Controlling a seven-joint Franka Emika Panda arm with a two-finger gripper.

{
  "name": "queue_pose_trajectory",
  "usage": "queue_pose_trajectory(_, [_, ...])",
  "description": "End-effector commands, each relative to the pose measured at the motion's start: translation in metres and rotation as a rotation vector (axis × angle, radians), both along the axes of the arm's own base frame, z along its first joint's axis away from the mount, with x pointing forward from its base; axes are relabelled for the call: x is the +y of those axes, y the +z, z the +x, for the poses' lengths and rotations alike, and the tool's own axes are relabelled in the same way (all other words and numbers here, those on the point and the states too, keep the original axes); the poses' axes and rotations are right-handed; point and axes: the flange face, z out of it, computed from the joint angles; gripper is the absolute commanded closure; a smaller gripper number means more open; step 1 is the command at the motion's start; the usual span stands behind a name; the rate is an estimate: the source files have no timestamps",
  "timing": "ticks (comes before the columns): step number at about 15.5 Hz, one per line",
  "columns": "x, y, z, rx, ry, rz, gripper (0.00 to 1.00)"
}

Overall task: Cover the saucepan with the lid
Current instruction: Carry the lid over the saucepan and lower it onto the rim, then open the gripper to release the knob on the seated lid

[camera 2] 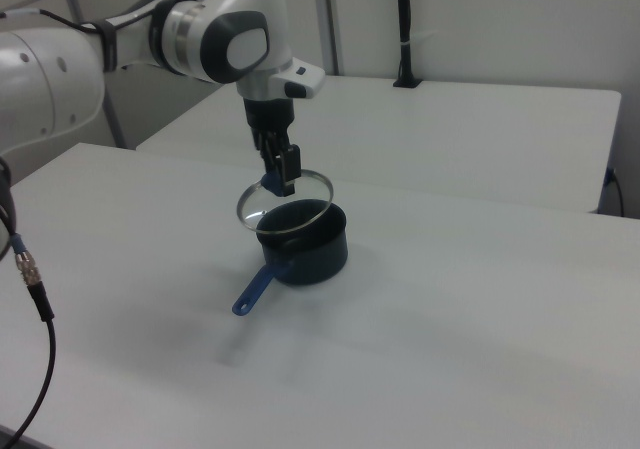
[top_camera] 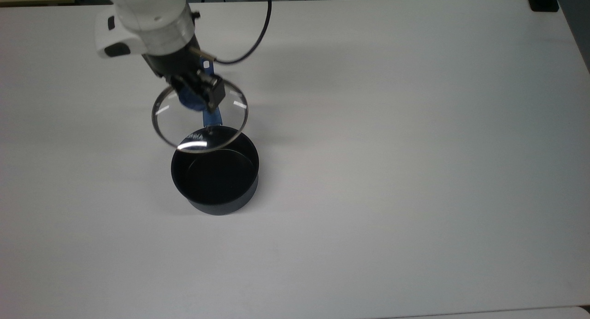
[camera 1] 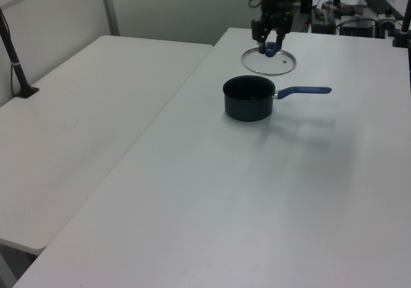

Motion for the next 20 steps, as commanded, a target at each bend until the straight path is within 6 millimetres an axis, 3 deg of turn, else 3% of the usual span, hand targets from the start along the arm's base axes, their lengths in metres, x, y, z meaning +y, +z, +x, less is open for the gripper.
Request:
queue_pose_trajectory(1, [0.007, -0.004, 0.017, -0.049, -0.138, 0.002, 0.48])
queue_pose_trajectory(11, [0.042, -0.062, 0.05, -0.11, -0.239, -0.007, 0.48])
queue_pose_trajectory(20, [0.044, -0.077, 0.046, -0.079, -0.197, -0.095, 0.47])
